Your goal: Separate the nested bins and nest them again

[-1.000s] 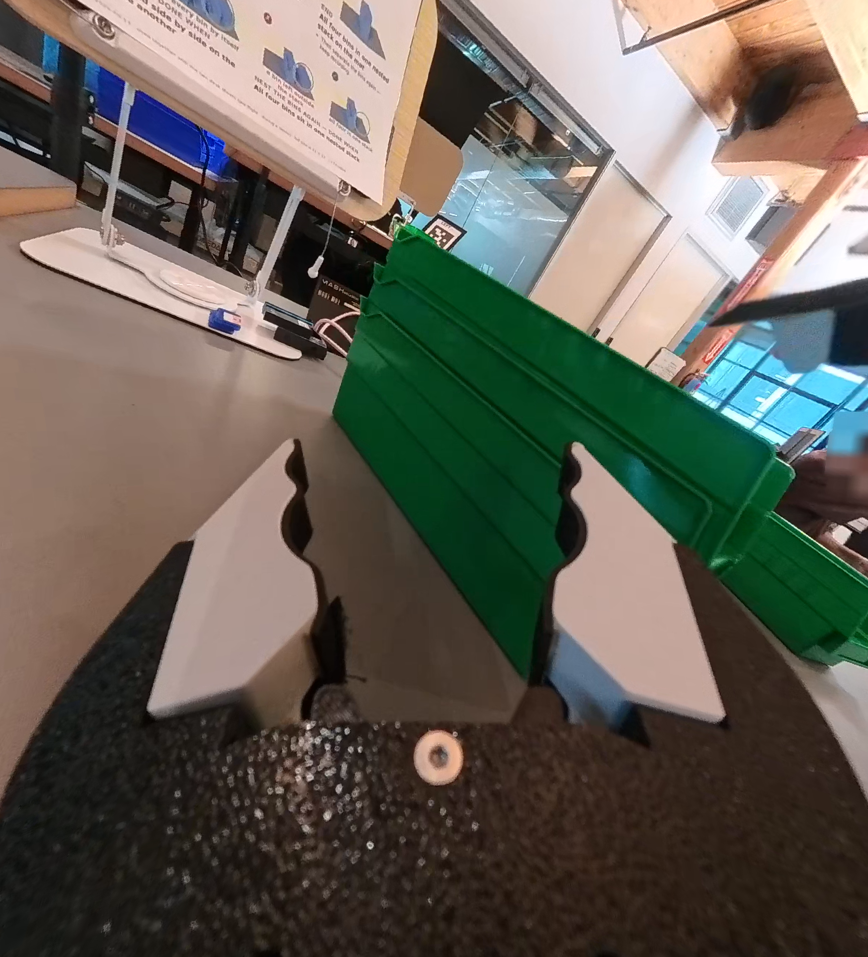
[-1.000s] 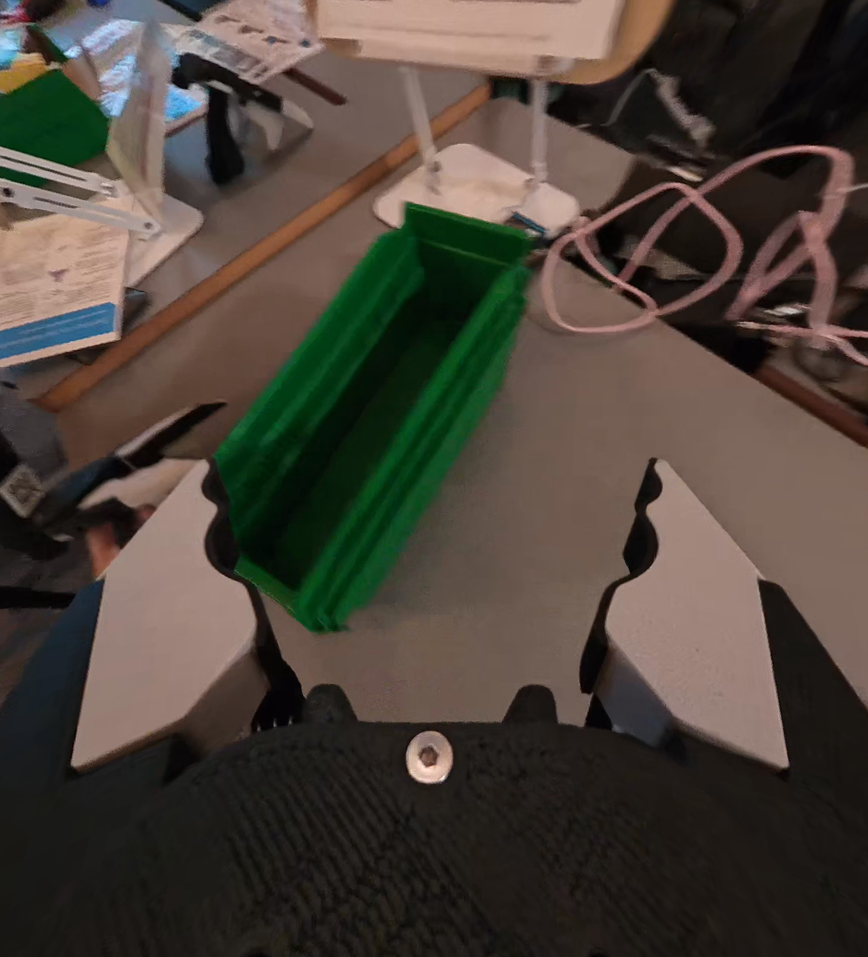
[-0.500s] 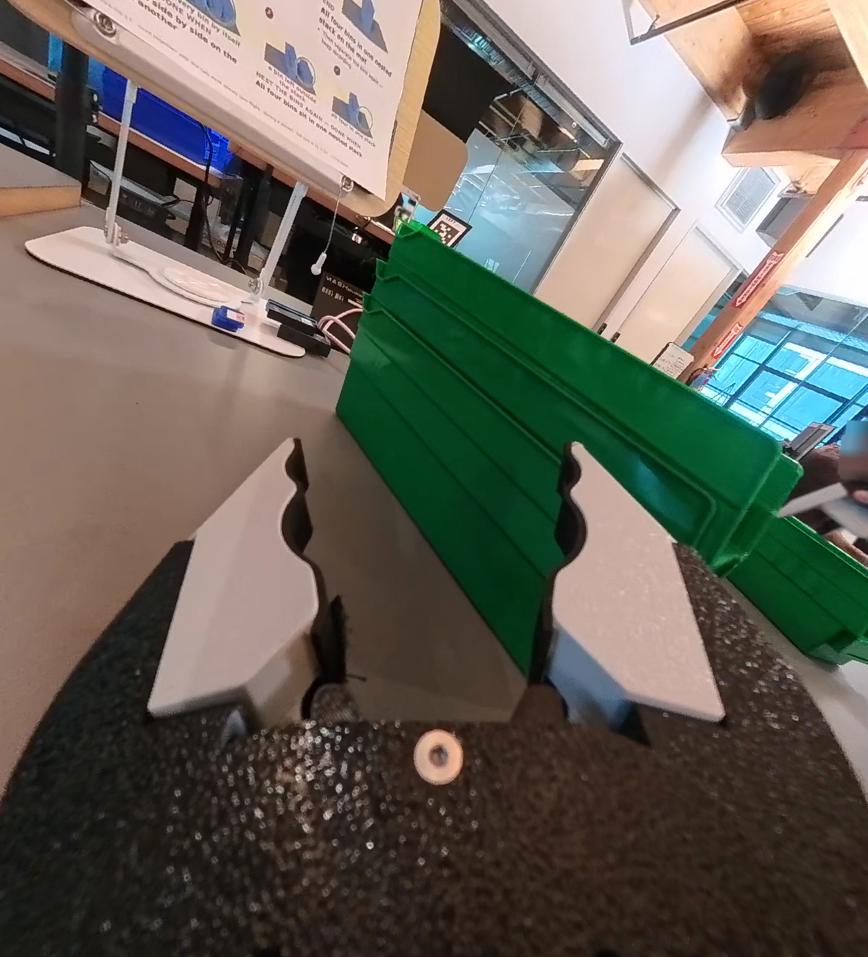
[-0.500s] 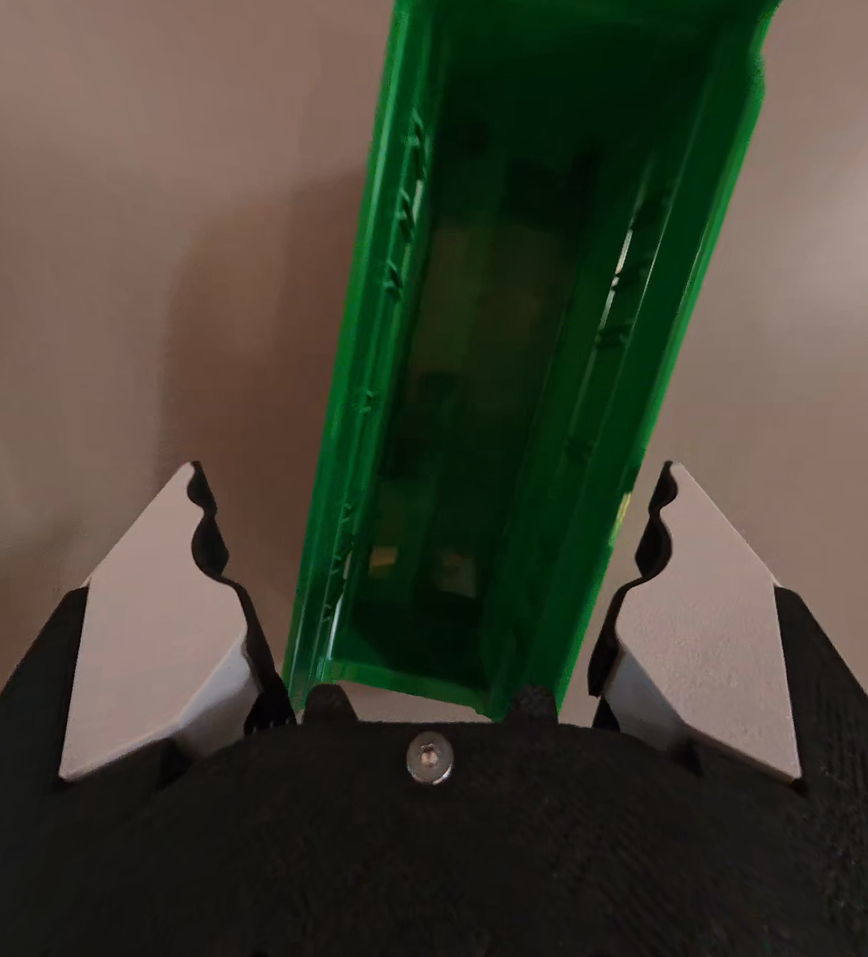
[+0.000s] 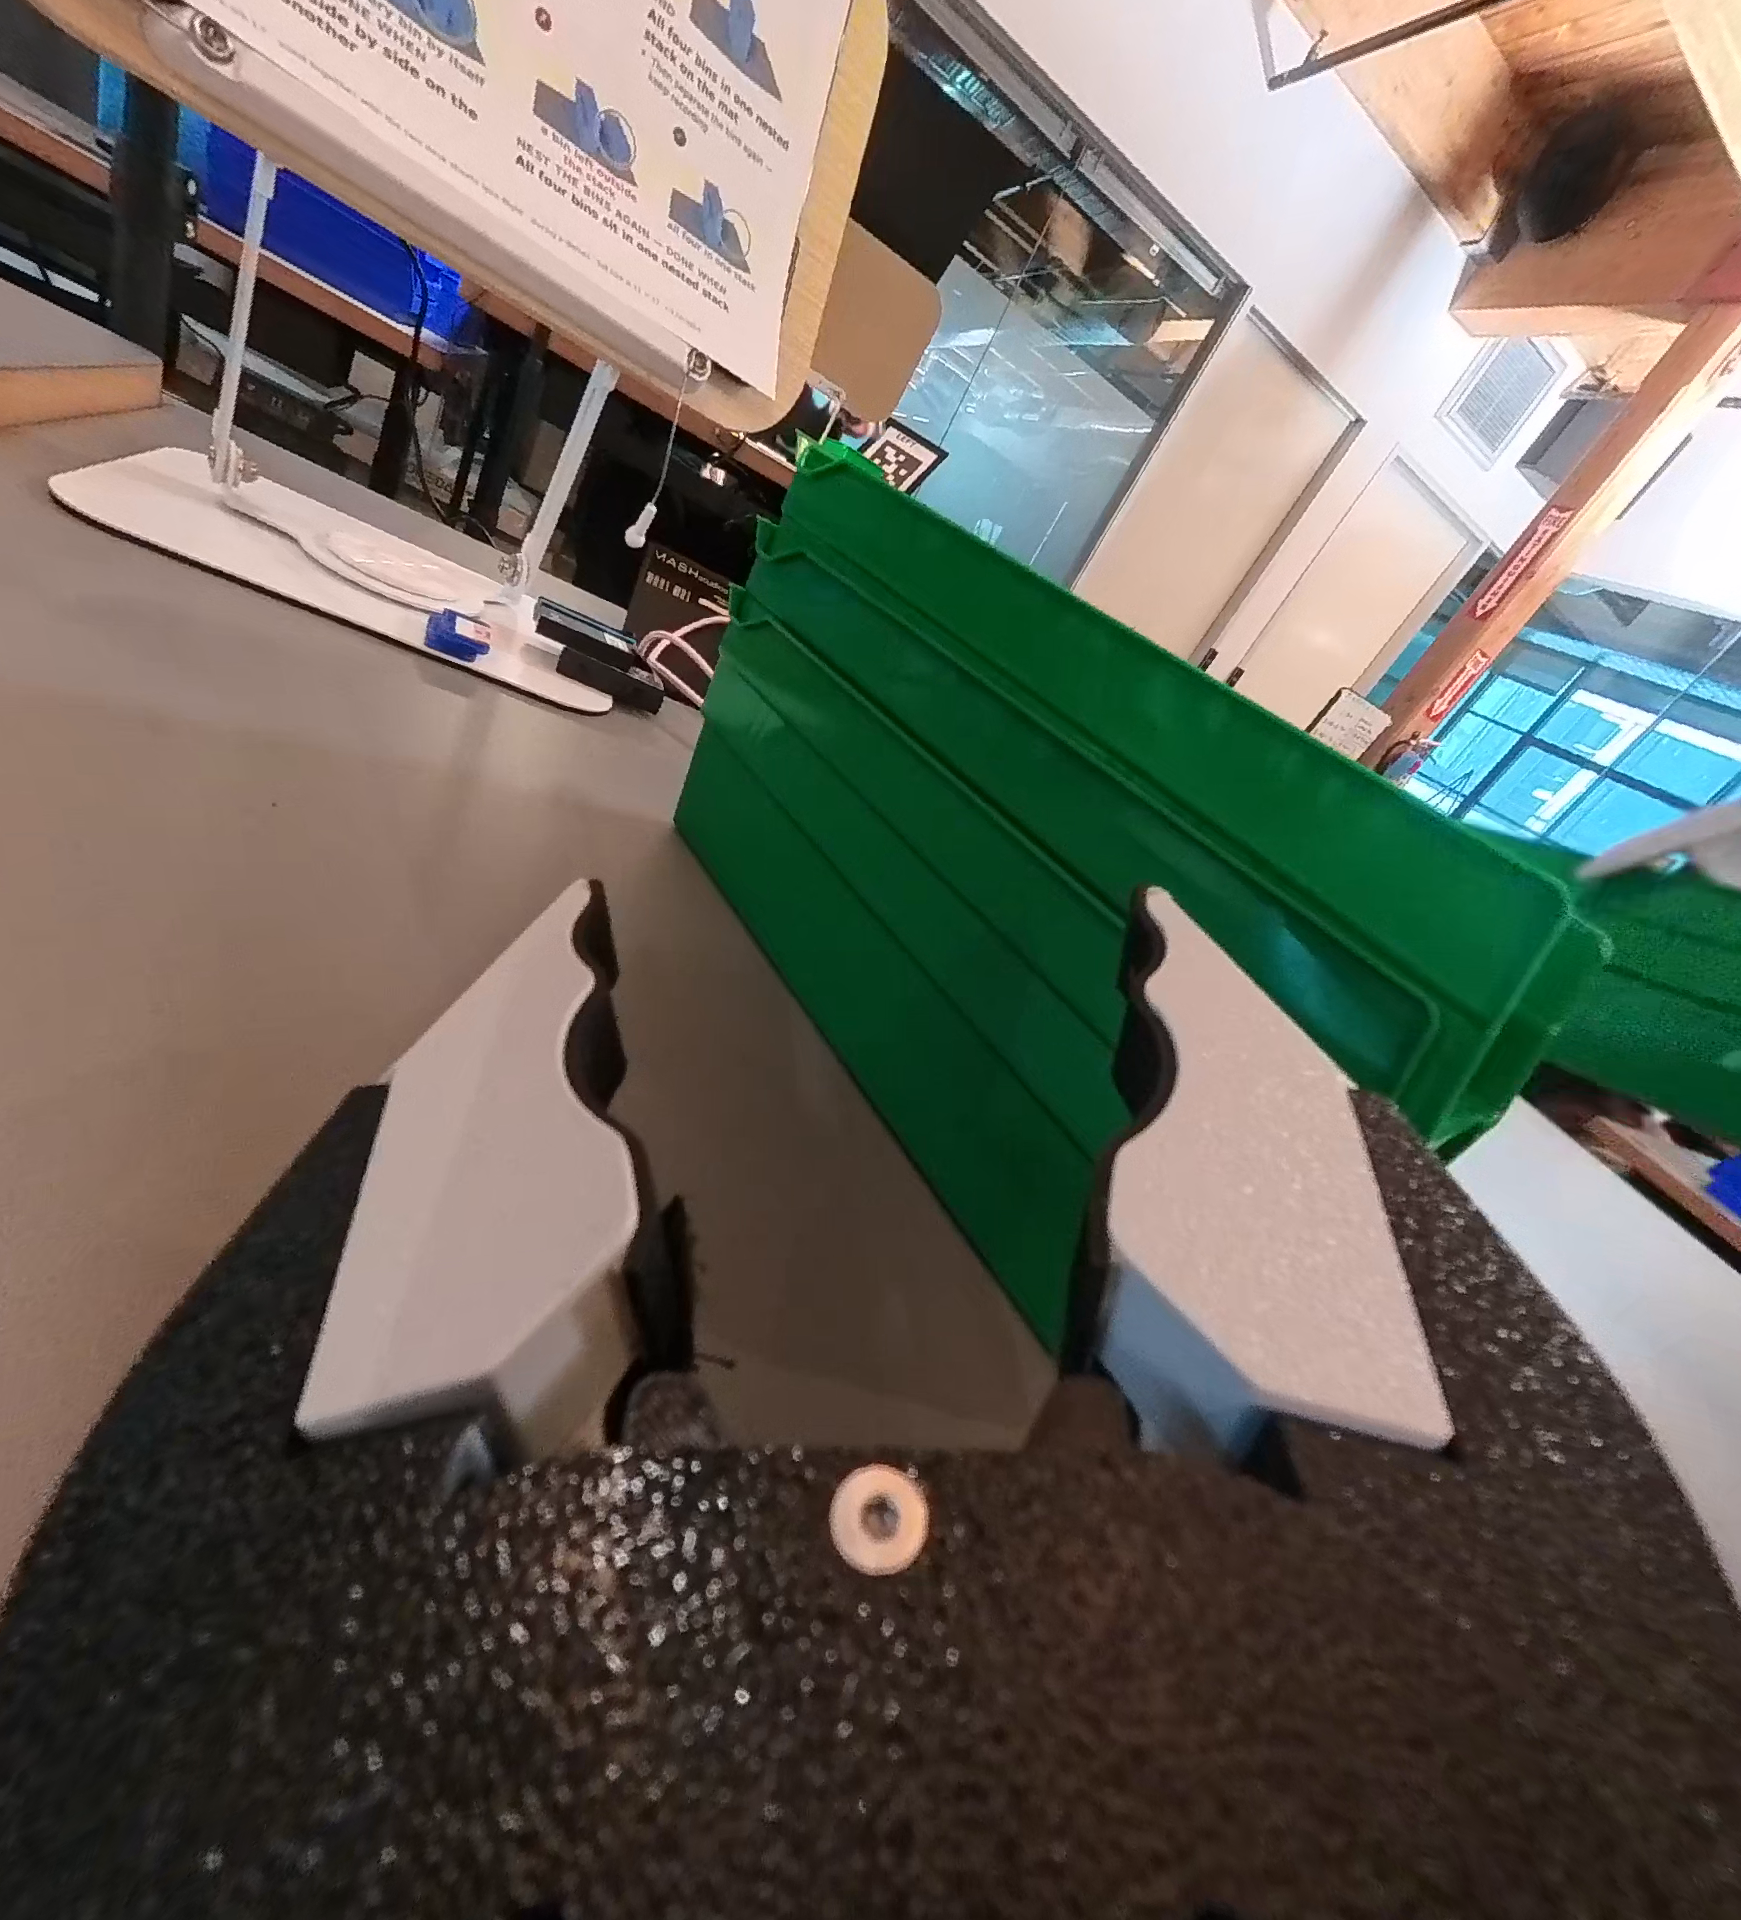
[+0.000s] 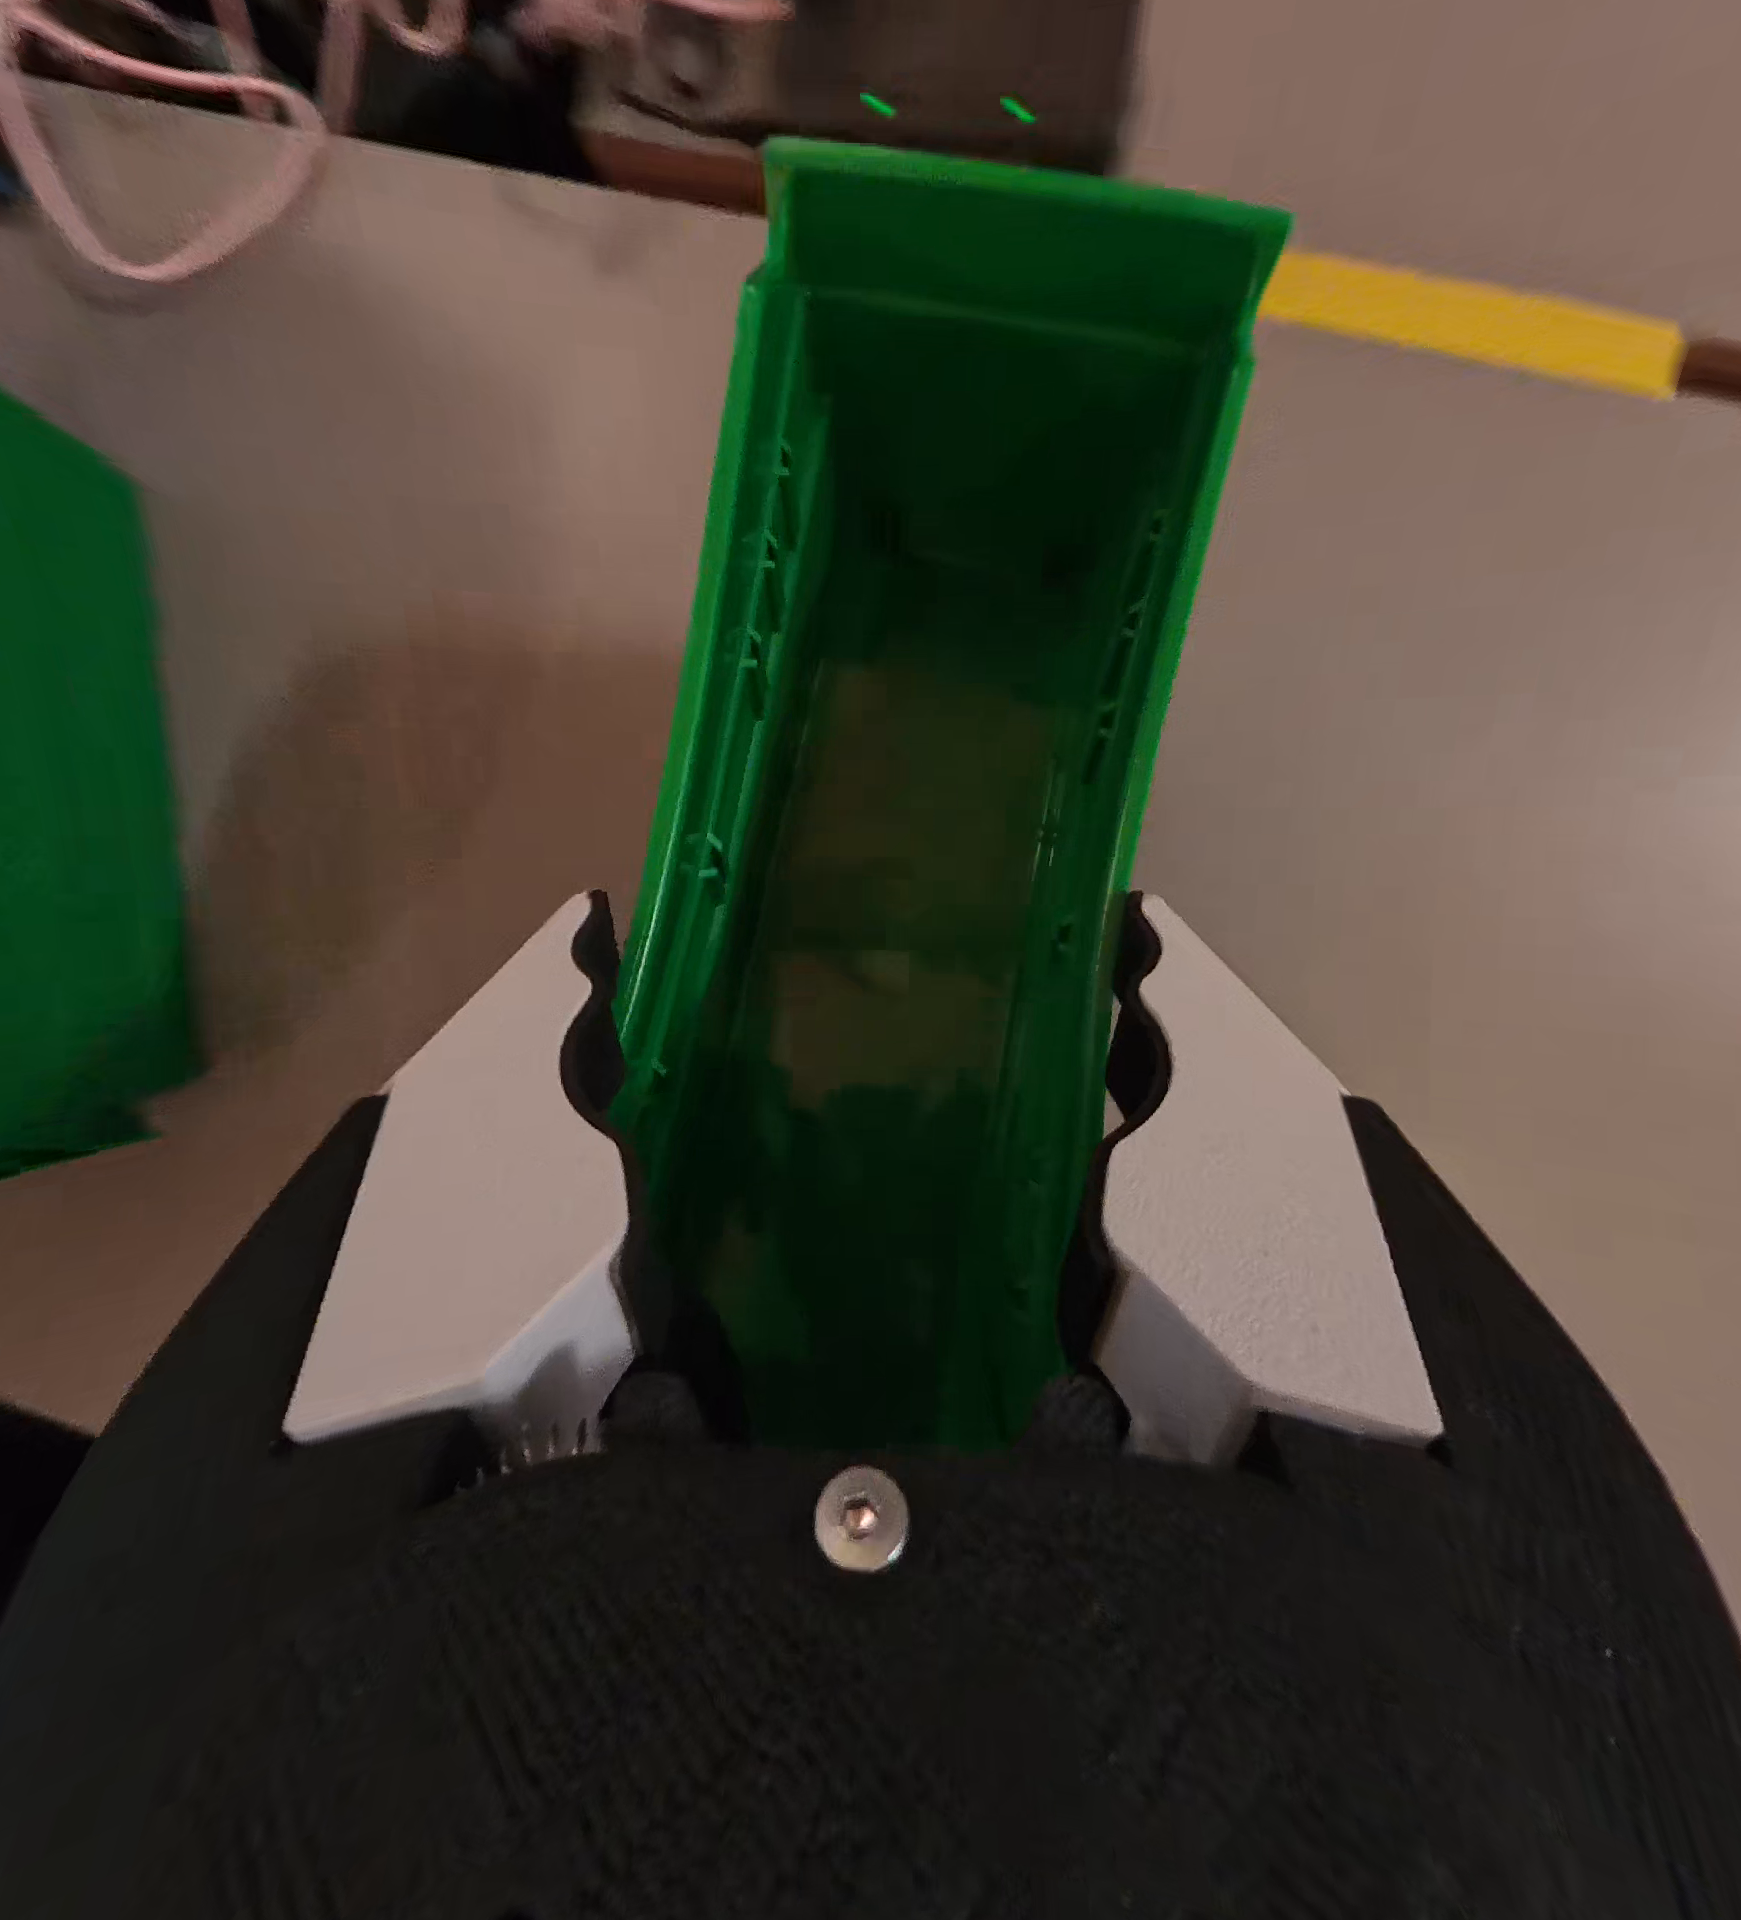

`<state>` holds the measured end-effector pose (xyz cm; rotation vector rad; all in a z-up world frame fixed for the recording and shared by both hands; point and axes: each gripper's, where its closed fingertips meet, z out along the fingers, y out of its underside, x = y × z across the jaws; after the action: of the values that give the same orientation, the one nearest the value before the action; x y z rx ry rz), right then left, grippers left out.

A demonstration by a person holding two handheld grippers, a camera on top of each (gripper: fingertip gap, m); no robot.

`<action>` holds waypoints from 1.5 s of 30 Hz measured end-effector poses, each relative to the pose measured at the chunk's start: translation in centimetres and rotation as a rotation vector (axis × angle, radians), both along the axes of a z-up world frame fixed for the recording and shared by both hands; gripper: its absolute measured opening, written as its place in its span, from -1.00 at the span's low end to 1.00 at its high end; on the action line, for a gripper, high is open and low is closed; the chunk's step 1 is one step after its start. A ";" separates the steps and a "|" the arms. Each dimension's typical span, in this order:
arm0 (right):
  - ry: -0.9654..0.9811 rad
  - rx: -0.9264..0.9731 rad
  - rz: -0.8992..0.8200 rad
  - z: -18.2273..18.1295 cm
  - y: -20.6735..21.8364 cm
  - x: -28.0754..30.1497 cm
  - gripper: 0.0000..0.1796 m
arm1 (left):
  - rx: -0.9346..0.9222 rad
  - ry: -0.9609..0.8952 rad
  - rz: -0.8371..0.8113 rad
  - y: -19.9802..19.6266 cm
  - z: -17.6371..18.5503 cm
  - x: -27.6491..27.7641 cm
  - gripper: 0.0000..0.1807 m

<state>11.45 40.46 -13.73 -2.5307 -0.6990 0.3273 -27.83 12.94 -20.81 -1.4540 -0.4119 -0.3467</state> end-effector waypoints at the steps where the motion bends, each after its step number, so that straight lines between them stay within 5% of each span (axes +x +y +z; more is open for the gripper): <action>1: 0.012 0.017 0.039 1.3 -0.7 -2.1 0.07 | 0.001 -0.002 -0.001 0.0 0.0 0.0 0.06; 10: 0.150 0.087 0.326 10.6 -9.6 -20.3 0.09 | 0.009 -0.002 -0.005 -0.1 0.1 0.0 0.06; 18: 0.184 0.027 0.333 9.9 -15.1 -31.2 0.10 | 0.010 0.005 -0.006 -0.1 0.2 0.1 0.06; 35: 0.027 0.174 0.307 -0.3 -14.3 -34.3 0.23 | 0.012 0.000 -0.012 -0.1 0.1 0.1 0.06; 41: 0.092 0.175 0.334 -0.4 -14.6 -34.6 0.47 | 0.014 0.002 -0.015 -0.1 0.2 0.2 0.06; 45: 0.295 0.102 0.387 4.0 -15.7 -35.0 0.50 | 0.038 0.016 -0.065 -0.1 0.6 0.9 0.10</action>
<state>-23.54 24.76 -9.78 -2.1771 -1.0512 0.7589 -26.92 12.89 -20.26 -1.4340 -0.3439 -0.3926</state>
